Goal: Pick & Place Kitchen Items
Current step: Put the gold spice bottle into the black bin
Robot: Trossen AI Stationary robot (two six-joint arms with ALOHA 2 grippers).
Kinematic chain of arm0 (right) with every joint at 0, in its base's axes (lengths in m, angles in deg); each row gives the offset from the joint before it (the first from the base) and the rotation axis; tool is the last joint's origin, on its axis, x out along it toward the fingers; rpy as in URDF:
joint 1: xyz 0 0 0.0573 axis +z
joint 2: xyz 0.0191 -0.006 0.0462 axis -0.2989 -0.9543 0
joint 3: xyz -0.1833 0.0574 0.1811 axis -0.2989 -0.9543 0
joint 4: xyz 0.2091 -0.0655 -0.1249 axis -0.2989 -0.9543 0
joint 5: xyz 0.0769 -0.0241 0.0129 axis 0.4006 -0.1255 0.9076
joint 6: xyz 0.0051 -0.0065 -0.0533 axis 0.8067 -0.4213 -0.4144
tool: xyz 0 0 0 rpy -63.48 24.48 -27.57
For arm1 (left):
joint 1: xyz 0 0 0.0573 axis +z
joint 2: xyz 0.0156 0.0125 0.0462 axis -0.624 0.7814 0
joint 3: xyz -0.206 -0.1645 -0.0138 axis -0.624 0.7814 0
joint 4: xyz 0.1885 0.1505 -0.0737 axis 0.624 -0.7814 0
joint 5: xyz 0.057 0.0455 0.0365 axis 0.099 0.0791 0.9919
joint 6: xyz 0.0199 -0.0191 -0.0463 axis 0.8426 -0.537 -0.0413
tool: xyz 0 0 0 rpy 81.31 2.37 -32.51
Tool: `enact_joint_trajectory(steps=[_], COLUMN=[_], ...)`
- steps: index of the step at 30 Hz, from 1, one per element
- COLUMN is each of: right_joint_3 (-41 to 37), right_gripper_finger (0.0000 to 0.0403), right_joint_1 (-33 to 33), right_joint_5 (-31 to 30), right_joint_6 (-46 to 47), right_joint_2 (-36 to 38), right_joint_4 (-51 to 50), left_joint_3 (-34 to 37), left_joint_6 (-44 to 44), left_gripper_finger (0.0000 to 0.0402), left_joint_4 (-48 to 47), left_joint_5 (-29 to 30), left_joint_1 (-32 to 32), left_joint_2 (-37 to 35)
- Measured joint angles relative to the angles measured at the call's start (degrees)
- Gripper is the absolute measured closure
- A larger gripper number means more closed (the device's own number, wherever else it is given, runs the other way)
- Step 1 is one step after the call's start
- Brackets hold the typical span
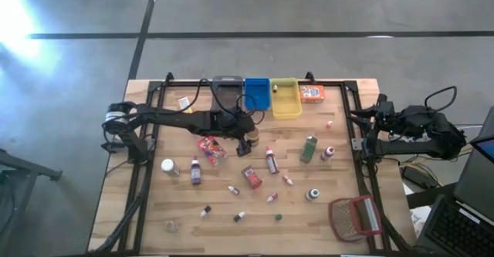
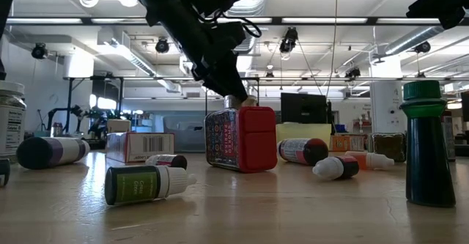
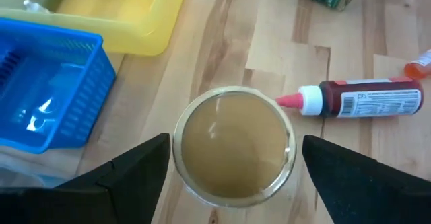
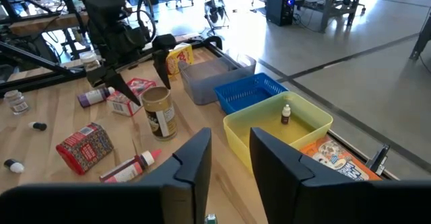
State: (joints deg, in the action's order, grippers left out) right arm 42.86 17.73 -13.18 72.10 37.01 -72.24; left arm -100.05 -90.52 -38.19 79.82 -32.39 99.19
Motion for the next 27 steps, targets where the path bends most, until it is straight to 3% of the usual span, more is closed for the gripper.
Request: enact_joint_trajectory(steps=[17, 27], right_joint_3=[0.0, 0.0], right_gripper_finger=[0.0363, 0.0356], right_joint_1=[0.0, 0.0], right_joint_5=[0.0, 0.0], right_joint_6=[0.0, 0.0], right_joint_2=[0.0, 0.0], right_joint_4=[0.0, 0.0], left_joint_3=[0.0, 0.0], left_joint_6=[1.4, 1.7], left_gripper_finger=[0.0060, 0.0060], left_joint_4=[2.9, 3.8], left_joint_5=[0.0, 0.0], left_joint_1=[0.1, 0.1], left_joint_2=[3.9, 4.2])
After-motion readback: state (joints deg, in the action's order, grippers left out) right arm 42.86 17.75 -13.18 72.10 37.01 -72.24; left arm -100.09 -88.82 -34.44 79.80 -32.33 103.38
